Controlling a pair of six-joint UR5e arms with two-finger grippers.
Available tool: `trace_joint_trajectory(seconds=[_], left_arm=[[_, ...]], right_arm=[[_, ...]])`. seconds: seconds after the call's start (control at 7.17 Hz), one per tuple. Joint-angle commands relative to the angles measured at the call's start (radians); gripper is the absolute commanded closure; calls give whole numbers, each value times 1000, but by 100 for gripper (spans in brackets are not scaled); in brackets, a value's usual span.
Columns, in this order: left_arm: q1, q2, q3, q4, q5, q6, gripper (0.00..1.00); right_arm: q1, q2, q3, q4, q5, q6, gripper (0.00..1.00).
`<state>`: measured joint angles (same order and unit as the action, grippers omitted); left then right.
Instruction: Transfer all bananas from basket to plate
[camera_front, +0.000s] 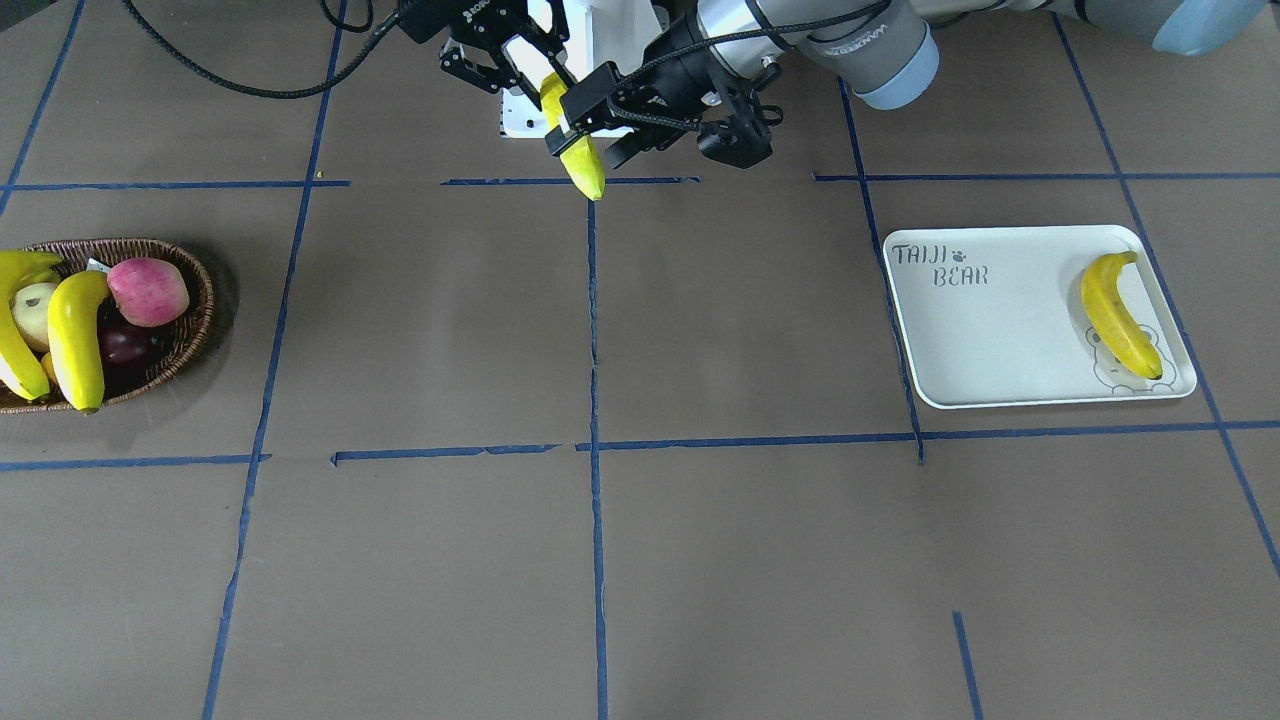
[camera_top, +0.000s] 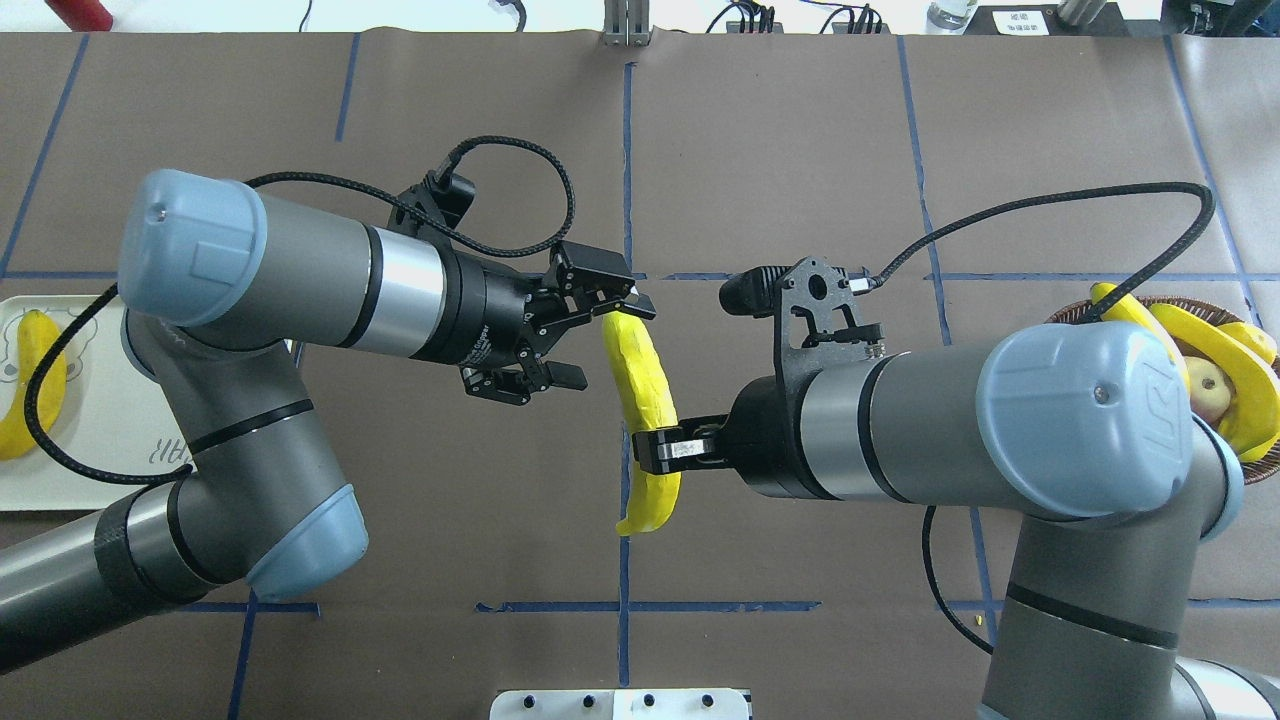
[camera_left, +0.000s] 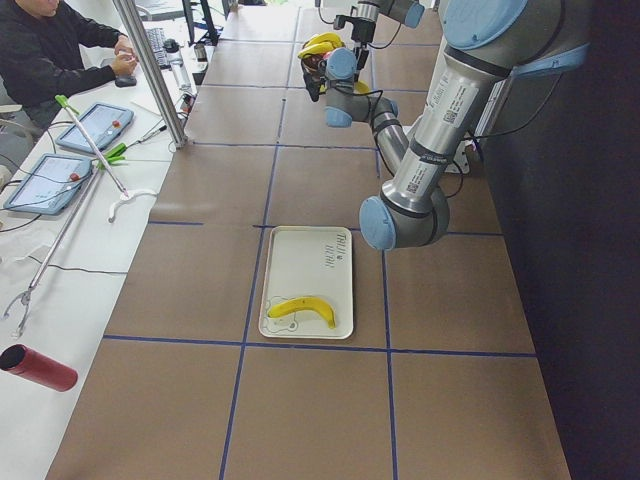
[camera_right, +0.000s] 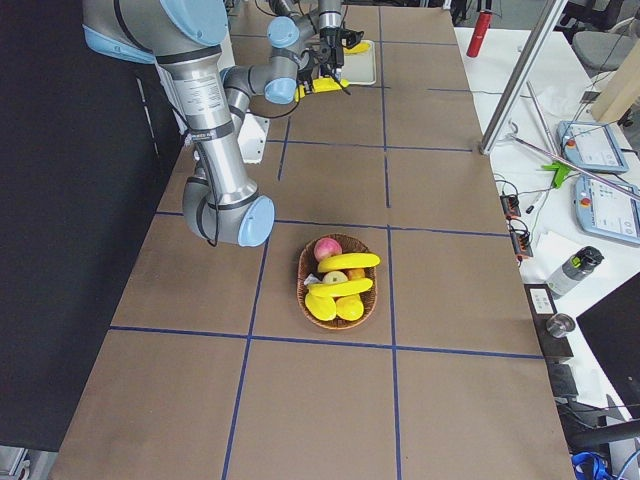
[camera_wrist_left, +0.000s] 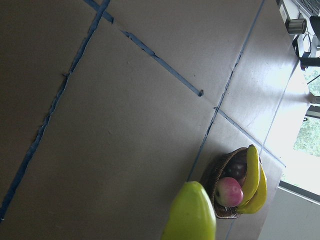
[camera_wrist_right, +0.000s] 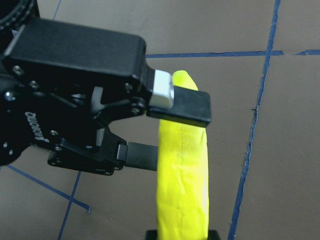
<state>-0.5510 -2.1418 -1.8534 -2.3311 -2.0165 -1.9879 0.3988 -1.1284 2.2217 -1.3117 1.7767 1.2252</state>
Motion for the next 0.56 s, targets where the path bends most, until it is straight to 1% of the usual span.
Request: trace_joint_trajectory(seconds=[0.0,0.14,0.28,0.42], left_arm=[[29,-7,-3,-4,15,-2,78],[29,-7,-3,-4,16,0,100],[29,-6,-12,-4,16,0,100],[26,-6,-16,-4,16,0,100]], right_arm=[[0,-1,1,0,4,2,99],[0,1,4,0,4,2,96],[3,-1,13,0,7,0,8],[3,1,21,0,6,3,0]])
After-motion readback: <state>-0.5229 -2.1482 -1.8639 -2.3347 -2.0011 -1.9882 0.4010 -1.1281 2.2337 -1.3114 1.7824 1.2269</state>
